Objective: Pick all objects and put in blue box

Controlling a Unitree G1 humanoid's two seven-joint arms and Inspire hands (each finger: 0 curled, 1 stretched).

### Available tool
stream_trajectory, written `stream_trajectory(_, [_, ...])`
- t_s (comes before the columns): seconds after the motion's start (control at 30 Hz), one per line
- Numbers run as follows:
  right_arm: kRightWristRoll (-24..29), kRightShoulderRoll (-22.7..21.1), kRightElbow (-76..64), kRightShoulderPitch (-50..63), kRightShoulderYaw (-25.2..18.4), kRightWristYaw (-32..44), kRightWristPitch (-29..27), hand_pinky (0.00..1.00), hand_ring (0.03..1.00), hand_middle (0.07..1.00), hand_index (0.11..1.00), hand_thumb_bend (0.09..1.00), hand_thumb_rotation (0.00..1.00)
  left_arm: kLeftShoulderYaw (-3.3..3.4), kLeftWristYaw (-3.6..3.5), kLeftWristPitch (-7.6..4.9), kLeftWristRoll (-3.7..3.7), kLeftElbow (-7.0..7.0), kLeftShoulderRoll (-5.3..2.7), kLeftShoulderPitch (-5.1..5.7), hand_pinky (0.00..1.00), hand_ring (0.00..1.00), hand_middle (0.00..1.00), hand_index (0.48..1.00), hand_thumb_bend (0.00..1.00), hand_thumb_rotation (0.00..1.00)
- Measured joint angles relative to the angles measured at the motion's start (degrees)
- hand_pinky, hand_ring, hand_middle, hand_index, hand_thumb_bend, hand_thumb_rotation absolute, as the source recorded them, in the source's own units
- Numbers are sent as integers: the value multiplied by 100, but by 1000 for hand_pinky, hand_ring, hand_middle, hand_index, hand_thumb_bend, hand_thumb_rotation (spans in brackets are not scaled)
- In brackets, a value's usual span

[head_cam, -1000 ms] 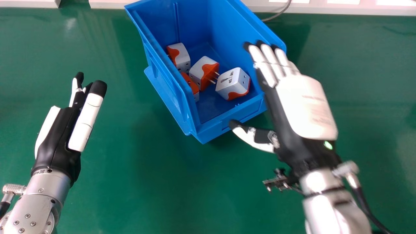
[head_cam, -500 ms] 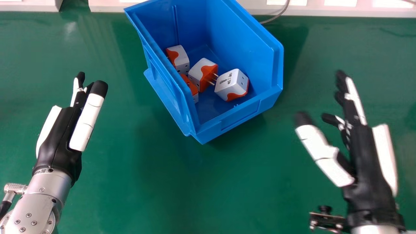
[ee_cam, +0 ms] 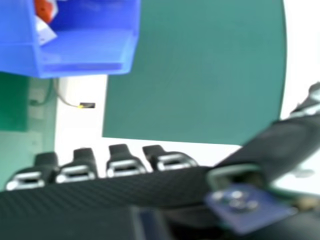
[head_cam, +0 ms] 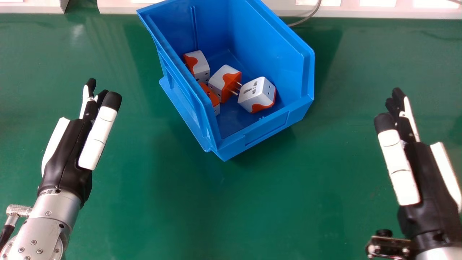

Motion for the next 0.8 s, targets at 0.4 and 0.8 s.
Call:
stream_trajectory(0.4, [438,-76,160,-146,-399,370,326,952,1000,1000,1000,422,1000,56,-19,-901,-18,461,-1,143,1000,1000,1000,1000,794,1000])
stream_trajectory(0.8, [401,155,693,-26,-379,358,-401,891,1000,1000,997,431,1000,120,-64,-1354,-52,740,-14,349,1000,1000,1000,1000,882,1000])
